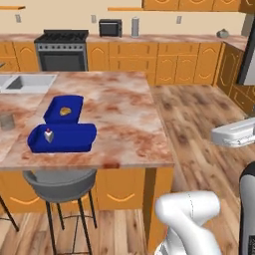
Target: Take the cakes from the fridge and place them on the empty tray on the dining counter.
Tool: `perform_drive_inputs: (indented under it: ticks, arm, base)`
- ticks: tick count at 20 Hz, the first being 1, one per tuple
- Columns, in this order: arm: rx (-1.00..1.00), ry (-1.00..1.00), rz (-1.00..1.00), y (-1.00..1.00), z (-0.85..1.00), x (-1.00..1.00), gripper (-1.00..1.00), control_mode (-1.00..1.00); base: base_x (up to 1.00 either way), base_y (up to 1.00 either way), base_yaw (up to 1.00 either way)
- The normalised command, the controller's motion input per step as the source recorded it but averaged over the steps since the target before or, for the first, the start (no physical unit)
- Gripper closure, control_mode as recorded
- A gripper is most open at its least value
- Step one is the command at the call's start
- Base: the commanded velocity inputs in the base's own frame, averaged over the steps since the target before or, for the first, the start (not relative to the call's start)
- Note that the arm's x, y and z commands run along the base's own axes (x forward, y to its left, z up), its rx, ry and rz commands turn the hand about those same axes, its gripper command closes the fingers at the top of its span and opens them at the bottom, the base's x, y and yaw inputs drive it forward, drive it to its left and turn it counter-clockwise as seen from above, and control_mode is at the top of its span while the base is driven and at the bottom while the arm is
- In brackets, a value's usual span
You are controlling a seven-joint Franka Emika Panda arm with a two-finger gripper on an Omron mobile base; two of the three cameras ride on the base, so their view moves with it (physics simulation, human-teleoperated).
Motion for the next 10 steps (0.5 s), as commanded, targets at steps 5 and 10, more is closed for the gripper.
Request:
perform_drive_inputs:
  ticks: [5, 10]
  arm:
    - [0.0, 0.0, 0.0, 0.0, 0.0, 0.0, -1.0, 1.0]
    - [0.0, 0.0, 0.0, 0.0, 0.0, 0.0, -1.0, 1.0]
  base:
    - [-0.03, -1.0, -0.28]
    - [0.0, -1.0, -0.22]
